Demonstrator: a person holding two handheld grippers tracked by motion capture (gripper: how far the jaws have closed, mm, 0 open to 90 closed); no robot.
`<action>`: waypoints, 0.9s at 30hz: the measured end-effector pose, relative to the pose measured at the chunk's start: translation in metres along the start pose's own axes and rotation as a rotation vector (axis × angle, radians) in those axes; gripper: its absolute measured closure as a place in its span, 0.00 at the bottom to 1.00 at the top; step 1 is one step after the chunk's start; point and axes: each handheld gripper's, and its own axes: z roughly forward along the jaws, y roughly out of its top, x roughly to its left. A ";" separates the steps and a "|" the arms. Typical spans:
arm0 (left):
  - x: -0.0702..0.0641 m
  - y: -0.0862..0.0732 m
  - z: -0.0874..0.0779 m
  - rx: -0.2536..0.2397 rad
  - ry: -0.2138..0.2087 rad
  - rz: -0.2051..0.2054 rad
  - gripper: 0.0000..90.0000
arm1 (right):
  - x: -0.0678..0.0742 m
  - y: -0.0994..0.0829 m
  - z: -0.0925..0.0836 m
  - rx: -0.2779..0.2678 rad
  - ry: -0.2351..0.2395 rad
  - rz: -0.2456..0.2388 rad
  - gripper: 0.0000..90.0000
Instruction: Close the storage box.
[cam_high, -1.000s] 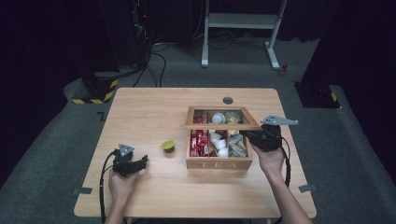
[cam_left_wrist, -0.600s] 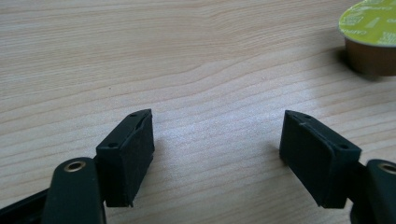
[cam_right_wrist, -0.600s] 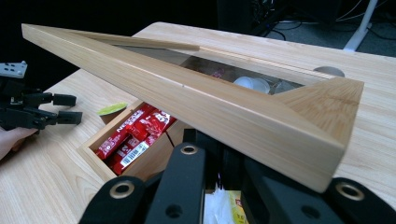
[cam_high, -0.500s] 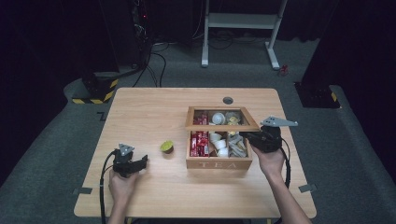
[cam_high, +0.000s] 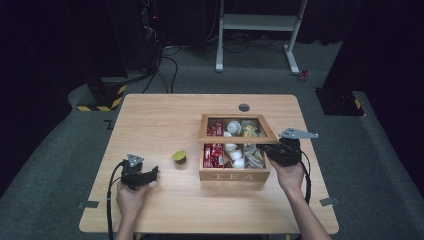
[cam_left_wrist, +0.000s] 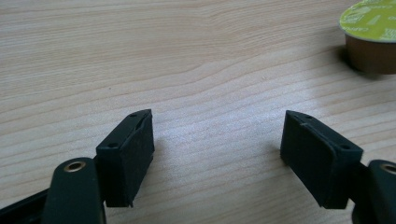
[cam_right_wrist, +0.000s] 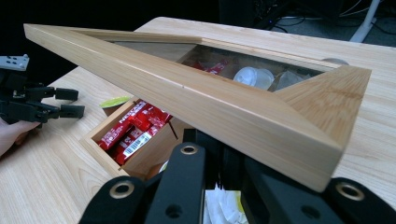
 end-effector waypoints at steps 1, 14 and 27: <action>0.000 0.000 0.000 0.000 0.000 0.000 0.29 | 0.000 -0.001 0.000 -0.001 0.003 0.001 0.98; 0.000 0.000 0.000 0.000 0.000 0.000 0.29 | 0.000 -0.007 -0.002 0.012 0.005 0.000 0.98; 0.000 0.000 0.000 0.000 0.000 0.000 0.29 | 0.001 -0.025 -0.007 0.038 0.011 0.014 0.98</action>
